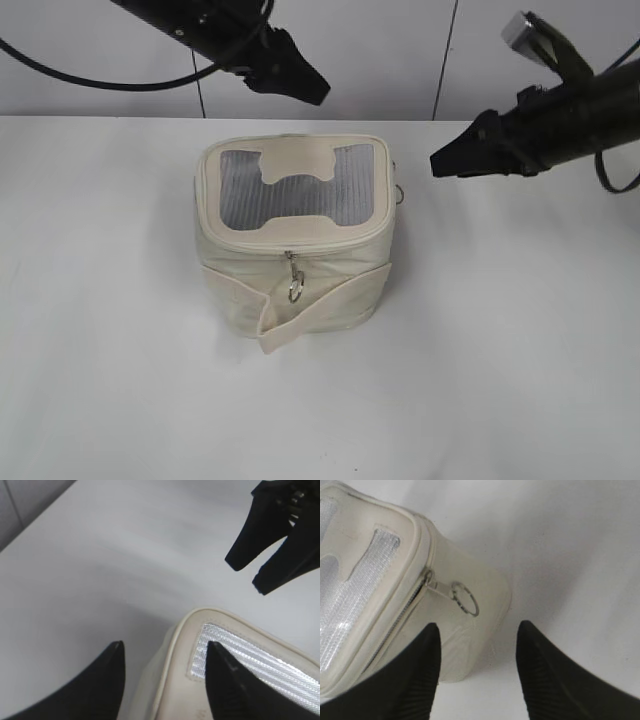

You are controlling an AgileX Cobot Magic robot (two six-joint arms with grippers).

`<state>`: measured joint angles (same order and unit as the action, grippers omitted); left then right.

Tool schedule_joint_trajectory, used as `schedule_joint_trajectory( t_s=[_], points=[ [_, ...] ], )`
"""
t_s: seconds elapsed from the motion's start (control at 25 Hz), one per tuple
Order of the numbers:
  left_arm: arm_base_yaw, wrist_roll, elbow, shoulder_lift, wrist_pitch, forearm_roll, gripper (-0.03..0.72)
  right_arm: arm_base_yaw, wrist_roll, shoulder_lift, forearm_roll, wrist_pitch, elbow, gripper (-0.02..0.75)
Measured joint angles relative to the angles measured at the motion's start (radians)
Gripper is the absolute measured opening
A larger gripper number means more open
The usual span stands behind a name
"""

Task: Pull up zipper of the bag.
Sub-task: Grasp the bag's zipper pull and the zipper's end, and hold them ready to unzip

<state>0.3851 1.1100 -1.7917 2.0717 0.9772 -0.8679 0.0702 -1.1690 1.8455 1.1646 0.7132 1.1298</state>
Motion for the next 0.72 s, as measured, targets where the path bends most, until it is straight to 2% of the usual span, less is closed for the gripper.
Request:
schedule_joint_trajectory(
  t_s=[0.12,0.28,0.44,0.6,0.68,0.72],
  points=[
    [0.030,-0.029,-0.076,0.064,0.048,0.023,0.395,-0.001,-0.136,0.000,0.108,-0.013,-0.082,0.396],
    [0.051,-0.052,-0.114,0.108,0.079,0.068,0.395,-0.001,-0.261,-0.001,0.191,-0.019,-0.099,0.396],
    [0.058,-0.068,-0.116,0.125,0.092,0.111,0.395,-0.001,-0.300,-0.001,0.207,-0.021,-0.100,0.396],
    [0.058,-0.078,-0.116,0.144,0.097,0.110,0.388,-0.001,-0.312,-0.001,0.209,-0.021,-0.101,0.396],
    [0.058,-0.084,-0.118,0.146,0.099,0.110,0.326,-0.001,-0.322,-0.001,0.210,-0.021,-0.101,0.395],
    [0.058,-0.085,-0.120,0.146,0.099,0.111,0.265,-0.001,-0.330,-0.001,0.208,-0.020,-0.101,0.395]
  ],
)
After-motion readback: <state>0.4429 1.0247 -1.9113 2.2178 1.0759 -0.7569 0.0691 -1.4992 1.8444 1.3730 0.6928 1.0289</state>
